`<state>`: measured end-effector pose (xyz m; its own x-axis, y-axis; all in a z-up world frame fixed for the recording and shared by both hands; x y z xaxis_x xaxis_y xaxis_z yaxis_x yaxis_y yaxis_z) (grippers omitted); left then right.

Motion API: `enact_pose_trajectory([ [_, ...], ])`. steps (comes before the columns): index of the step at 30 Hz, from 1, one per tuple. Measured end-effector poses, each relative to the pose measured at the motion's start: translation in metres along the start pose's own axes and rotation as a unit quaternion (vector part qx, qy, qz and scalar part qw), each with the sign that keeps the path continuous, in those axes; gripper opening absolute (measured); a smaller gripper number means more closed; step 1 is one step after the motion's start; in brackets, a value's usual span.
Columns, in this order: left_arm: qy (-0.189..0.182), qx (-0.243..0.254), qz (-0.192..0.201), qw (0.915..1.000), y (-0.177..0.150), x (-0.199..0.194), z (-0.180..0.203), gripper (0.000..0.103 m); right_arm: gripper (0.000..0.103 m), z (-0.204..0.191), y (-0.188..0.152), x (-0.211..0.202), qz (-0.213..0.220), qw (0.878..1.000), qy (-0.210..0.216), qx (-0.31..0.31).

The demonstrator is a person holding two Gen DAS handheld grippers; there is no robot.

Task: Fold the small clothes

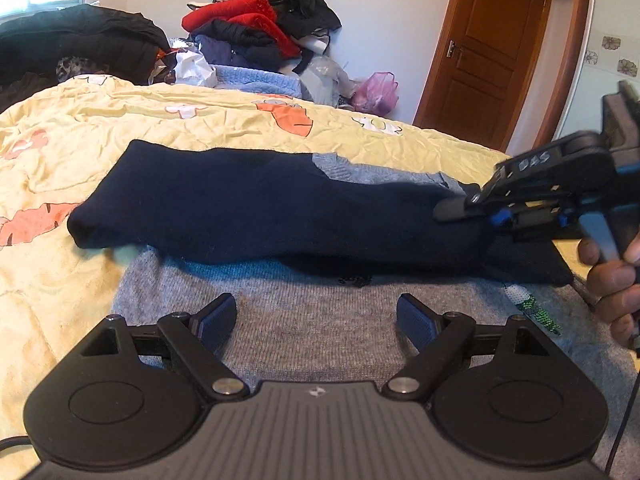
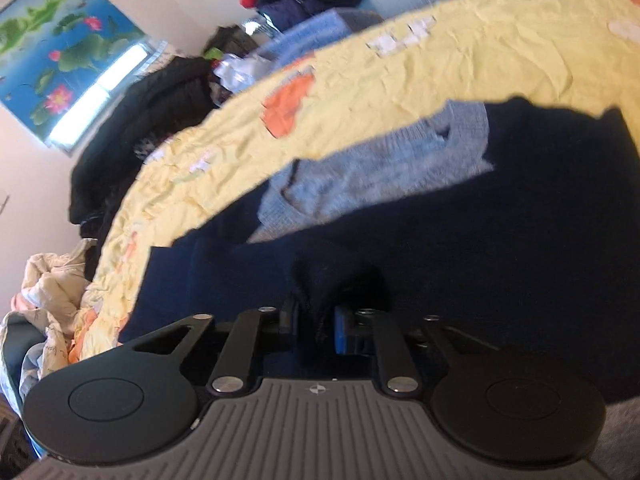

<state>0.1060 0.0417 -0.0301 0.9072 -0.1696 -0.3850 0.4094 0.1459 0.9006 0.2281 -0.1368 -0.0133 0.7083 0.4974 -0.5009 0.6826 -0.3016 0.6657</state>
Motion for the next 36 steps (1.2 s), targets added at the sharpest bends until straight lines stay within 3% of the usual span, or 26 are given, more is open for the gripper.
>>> enact_pose_trajectory([
  [6,0.000,0.003,-0.002,1.0000,0.000,0.001,0.001,0.090,0.020,-0.003,0.043,-0.024,0.037,0.997,0.000,-0.072],
  [13,-0.002,0.005,-0.005,1.0000,0.001,0.004,0.002,0.093,0.020,0.053,0.073,-0.047,0.040,0.991,-0.071,-0.102],
  [22,-0.001,0.012,-0.008,0.9999,0.000,0.005,0.003,0.094,0.020,0.114,0.066,-0.059,0.039,0.989,-0.124,-0.072],
  [28,0.002,0.020,-0.011,0.9997,0.001,0.007,0.005,0.095,0.020,0.120,0.052,-0.056,0.043,0.988,-0.129,-0.073],
  [32,0.021,0.039,-0.006,0.9990,0.005,0.002,0.007,0.095,0.035,0.122,0.054,-0.060,0.065,0.989,-0.120,-0.051],
  [36,0.005,0.063,0.043,0.9971,0.040,-0.005,0.017,0.095,0.042,0.104,0.072,-0.098,0.181,0.973,-0.132,-0.060],
])
Point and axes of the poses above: each gripper's, at about its wrist camera, not at the fingertips, and x roughly the way its jaws point, z to its right, y to its top, the point moved 6 cm from there along x, roughly the way its jaws point, and after that the axes turned 13 degrees about z, right-handed, at the moved point
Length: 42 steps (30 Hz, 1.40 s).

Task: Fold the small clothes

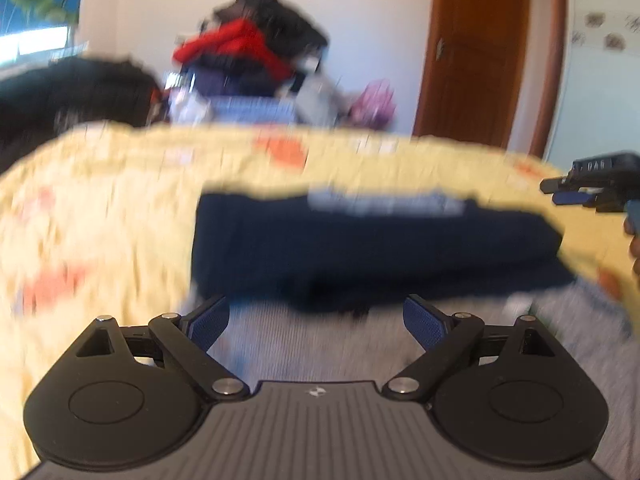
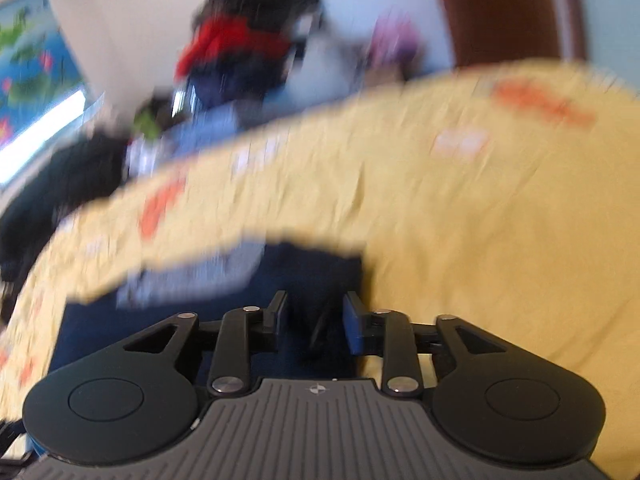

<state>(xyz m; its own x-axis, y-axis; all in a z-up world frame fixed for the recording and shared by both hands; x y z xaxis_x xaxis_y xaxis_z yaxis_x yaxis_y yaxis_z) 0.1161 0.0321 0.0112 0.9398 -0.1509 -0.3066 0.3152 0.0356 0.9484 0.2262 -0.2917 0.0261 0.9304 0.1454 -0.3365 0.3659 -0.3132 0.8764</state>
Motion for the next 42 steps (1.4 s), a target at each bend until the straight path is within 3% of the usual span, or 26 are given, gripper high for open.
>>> enact_pose_trajectory([
  [2,-0.004,0.001,0.014,0.9999,0.019,0.018,0.004,0.095,0.047,-0.016,0.003,-0.002,0.008,1.000,0.025,0.006],
  [6,0.018,0.025,0.000,0.9995,0.033,0.083,0.013,0.095,0.052,-0.058,-0.022,0.026,-0.044,0.997,0.044,-0.054],
  [10,0.057,0.079,-0.056,0.9937,0.017,0.138,0.013,0.095,0.053,-0.061,-0.047,0.058,-0.068,0.991,-0.011,-0.113],
  [12,0.052,0.068,-0.083,0.9928,0.005,0.150,0.005,0.096,0.052,-0.052,-0.053,0.063,-0.058,0.990,-0.021,-0.126],
  [15,0.035,0.018,-0.090,0.9952,0.000,0.149,-0.012,0.099,0.053,-0.046,-0.059,0.059,-0.043,0.988,-0.012,-0.146],
  [17,0.036,0.025,-0.088,0.9952,0.000,0.148,-0.012,0.099,0.055,-0.049,-0.066,0.058,-0.033,0.983,-0.014,-0.180],
  [21,0.046,0.039,-0.088,0.9943,0.004,0.144,-0.009,0.101,0.060,-0.053,-0.063,0.064,-0.038,0.982,-0.017,-0.186],
  [24,0.079,0.045,-0.082,0.9925,0.014,0.130,-0.004,0.099,0.060,-0.062,-0.061,0.047,-0.036,0.980,-0.032,-0.191],
  [27,0.030,0.008,-0.061,0.9977,0.017,0.091,0.007,0.099,0.063,-0.072,-0.062,0.008,-0.026,0.988,-0.003,-0.149],
  [30,0.000,0.032,-0.085,0.9958,0.000,0.079,0.025,0.099,0.069,-0.081,-0.079,-0.011,-0.047,0.987,0.017,-0.154],
  [32,0.006,0.073,-0.095,0.9928,-0.014,0.084,0.032,0.101,0.069,-0.078,-0.092,-0.007,-0.070,0.984,0.005,-0.165],
  [33,0.005,0.077,-0.091,0.9928,-0.018,0.085,0.033,0.101,0.070,-0.078,-0.094,-0.008,-0.060,0.983,0.006,-0.172],
  [37,0.014,0.070,-0.098,0.9926,-0.013,0.080,0.029,0.099,0.071,-0.082,-0.092,-0.012,-0.076,0.983,-0.004,-0.169],
  [42,0.017,0.026,-0.114,0.9930,-0.015,0.041,0.026,0.100,0.076,-0.085,-0.102,-0.048,-0.084,0.985,-0.009,-0.147],
])
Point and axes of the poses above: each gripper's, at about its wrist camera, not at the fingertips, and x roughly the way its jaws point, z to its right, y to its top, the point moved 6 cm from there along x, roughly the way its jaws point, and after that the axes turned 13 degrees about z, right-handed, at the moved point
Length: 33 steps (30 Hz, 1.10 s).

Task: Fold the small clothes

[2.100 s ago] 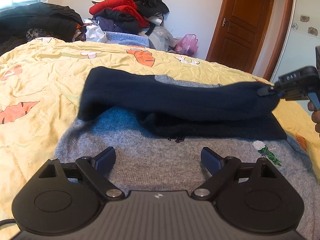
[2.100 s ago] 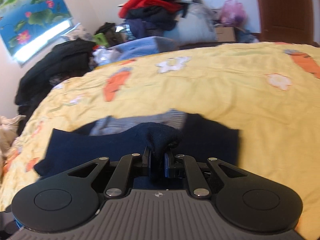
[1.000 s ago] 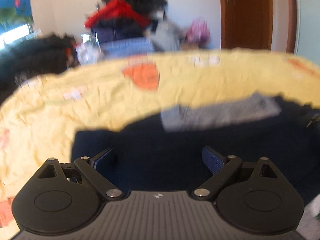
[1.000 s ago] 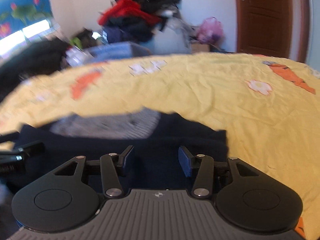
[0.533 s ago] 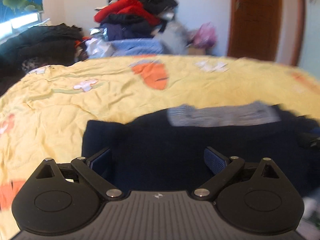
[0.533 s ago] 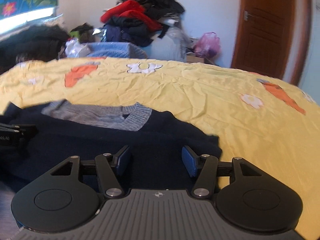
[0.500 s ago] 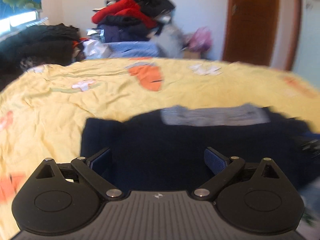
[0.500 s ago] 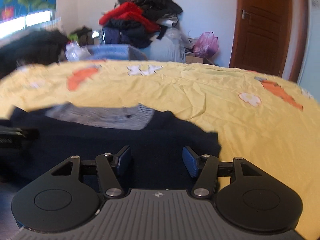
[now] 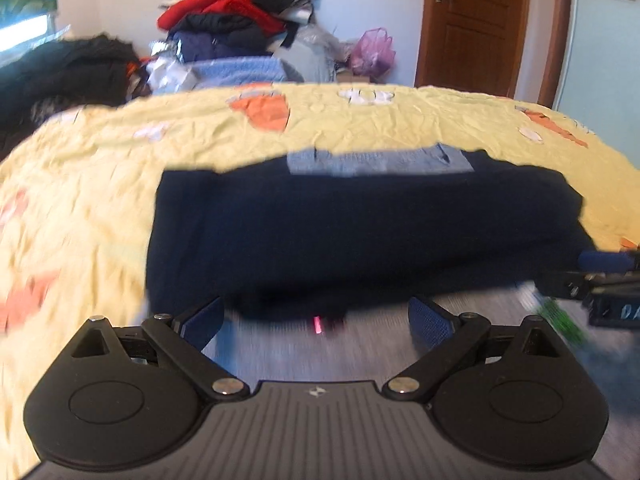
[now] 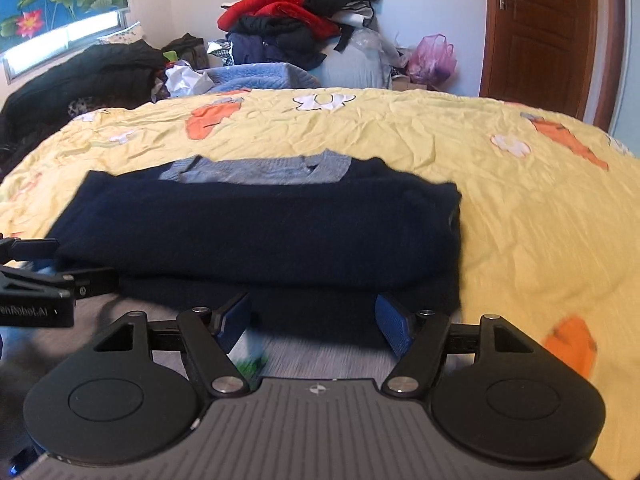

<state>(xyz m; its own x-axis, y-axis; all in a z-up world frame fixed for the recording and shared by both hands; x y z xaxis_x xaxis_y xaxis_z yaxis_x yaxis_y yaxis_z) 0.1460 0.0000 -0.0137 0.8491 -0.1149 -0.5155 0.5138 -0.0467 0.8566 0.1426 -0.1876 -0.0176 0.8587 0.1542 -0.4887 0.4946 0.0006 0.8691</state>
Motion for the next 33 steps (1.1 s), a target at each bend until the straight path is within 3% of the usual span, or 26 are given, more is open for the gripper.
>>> enact_pose_trajectory([
  [4,0.006,-0.020,-0.018,0.9996,-0.031,-0.025,0.003,0.100,0.086,-0.007,-0.027,-0.019,0.000,1.000,-0.020,-0.022],
  [7,0.017,0.023,0.016,0.9995,-0.044,-0.030,0.011,0.100,0.092,-0.008,-0.034,-0.022,0.010,0.999,-0.026,-0.033],
  [10,0.013,0.009,0.013,0.9998,-0.043,-0.024,0.007,0.103,0.099,-0.006,-0.031,-0.016,0.004,0.999,-0.028,-0.033],
  [13,0.010,0.009,0.017,0.9998,-0.043,-0.023,0.005,0.103,0.093,-0.007,-0.027,-0.023,-0.006,0.999,-0.039,-0.015],
  [16,0.011,0.008,0.019,0.9997,-0.044,-0.024,0.006,0.103,0.097,-0.010,-0.033,-0.035,-0.010,1.000,-0.025,0.011],
  [20,0.010,0.008,0.019,0.9997,-0.046,-0.025,0.006,0.103,0.103,-0.019,-0.046,-0.039,0.005,0.999,-0.032,-0.036],
  [33,0.011,0.008,0.019,0.9997,-0.047,-0.026,0.007,0.103,0.103,-0.019,-0.044,-0.036,0.006,0.999,-0.031,-0.035],
])
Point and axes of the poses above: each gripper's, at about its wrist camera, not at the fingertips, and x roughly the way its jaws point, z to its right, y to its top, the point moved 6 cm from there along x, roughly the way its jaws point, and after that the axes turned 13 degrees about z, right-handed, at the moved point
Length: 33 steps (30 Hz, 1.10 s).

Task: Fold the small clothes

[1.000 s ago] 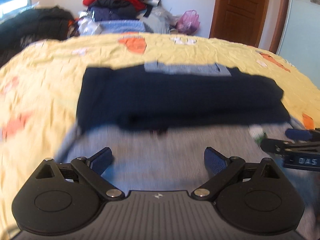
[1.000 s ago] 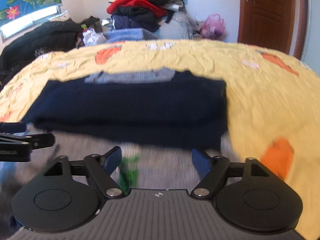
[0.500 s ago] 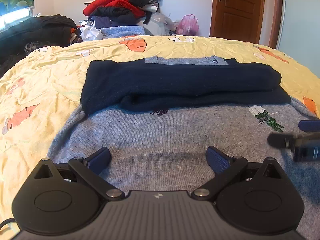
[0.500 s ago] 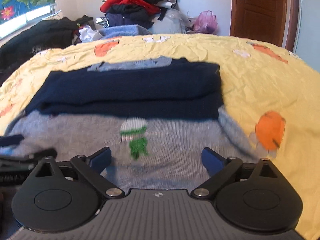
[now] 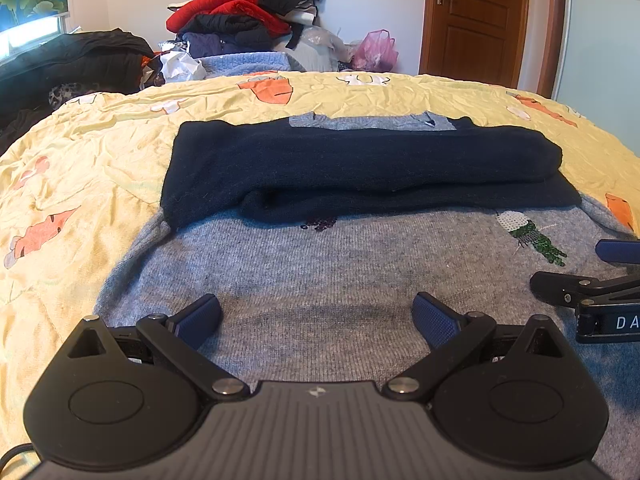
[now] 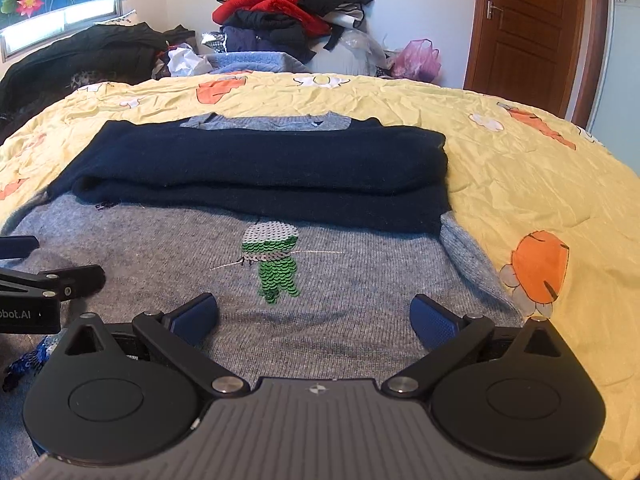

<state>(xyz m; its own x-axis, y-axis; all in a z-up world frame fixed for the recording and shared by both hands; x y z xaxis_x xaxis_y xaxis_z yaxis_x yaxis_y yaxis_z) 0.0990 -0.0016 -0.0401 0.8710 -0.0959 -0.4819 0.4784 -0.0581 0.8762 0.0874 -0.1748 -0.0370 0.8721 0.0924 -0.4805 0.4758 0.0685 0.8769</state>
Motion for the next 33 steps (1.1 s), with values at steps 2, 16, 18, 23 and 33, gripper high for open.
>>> enact_pose_trajectory([
  [2,0.000,0.000,0.000,1.0000,0.000,0.000,0.000,0.103,0.103,0.000,0.000,0.000,0.000,1.000,0.000,0.000],
  [16,0.017,0.009,-0.014,0.9997,-0.010,-0.033,0.000,0.103,0.102,0.001,-0.003,-0.012,-0.005,1.000,-0.007,0.001],
  [18,-0.009,0.009,-0.014,0.9998,-0.017,-0.046,0.001,0.103,0.103,0.001,-0.006,-0.027,-0.008,1.000,-0.011,0.015],
  [23,-0.013,0.007,-0.006,0.9999,-0.025,-0.051,-0.003,0.103,0.103,-0.005,-0.019,-0.040,-0.003,1.000,0.008,-0.005],
  [33,-0.019,0.010,0.004,0.9998,-0.044,-0.081,-0.006,0.103,0.103,-0.003,-0.033,-0.066,0.000,1.000,0.015,-0.002],
])
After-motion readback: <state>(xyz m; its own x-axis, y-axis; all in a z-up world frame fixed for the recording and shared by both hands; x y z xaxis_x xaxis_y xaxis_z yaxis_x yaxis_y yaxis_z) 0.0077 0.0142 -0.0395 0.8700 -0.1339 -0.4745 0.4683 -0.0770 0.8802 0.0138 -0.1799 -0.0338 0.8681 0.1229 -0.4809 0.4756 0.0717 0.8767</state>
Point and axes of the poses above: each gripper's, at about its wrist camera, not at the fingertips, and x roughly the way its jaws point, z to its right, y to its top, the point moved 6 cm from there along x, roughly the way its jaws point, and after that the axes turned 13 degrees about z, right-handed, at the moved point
